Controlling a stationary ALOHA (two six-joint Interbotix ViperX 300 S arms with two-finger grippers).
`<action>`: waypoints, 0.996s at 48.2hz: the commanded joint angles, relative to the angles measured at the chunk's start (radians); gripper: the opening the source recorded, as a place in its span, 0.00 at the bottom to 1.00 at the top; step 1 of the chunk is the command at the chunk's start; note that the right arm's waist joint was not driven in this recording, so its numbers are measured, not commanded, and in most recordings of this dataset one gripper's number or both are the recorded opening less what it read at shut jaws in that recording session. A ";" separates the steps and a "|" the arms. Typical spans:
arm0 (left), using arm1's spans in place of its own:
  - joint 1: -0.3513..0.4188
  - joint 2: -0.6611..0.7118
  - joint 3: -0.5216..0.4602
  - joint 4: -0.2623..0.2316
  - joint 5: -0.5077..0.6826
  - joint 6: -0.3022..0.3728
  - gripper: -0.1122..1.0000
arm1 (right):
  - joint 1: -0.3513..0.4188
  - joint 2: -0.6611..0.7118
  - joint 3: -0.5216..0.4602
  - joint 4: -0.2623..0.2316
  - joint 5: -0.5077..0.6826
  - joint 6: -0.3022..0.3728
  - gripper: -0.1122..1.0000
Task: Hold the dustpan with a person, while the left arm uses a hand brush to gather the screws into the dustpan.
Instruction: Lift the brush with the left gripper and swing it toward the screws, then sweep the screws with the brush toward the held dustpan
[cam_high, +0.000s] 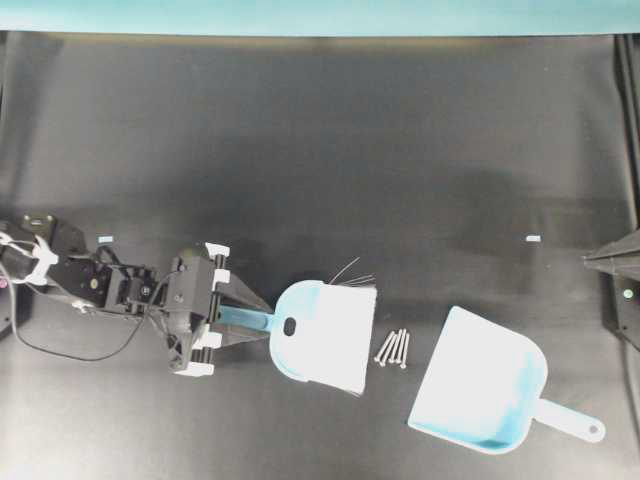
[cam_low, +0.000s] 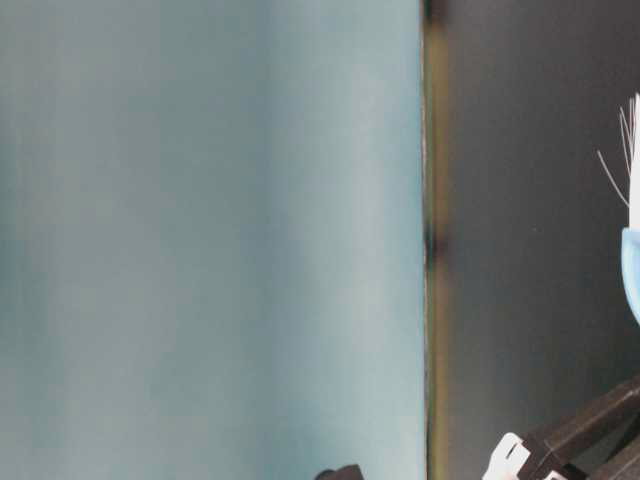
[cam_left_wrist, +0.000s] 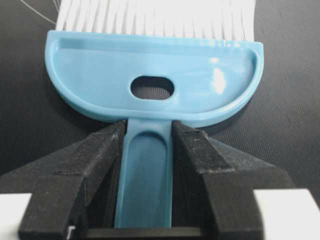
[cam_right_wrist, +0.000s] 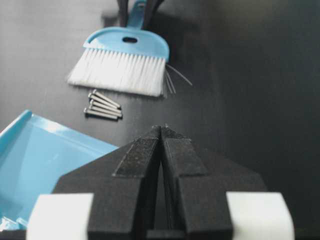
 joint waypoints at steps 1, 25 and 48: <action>0.003 -0.069 -0.020 0.003 0.094 0.011 0.38 | 0.000 0.005 -0.008 -0.002 -0.005 -0.008 0.09; 0.032 -0.426 -0.393 0.005 1.074 0.187 0.38 | 0.000 0.005 -0.008 -0.002 -0.005 -0.008 0.09; 0.061 -0.187 -0.811 0.006 1.680 0.311 0.38 | 0.000 0.002 -0.008 -0.002 -0.005 -0.008 0.09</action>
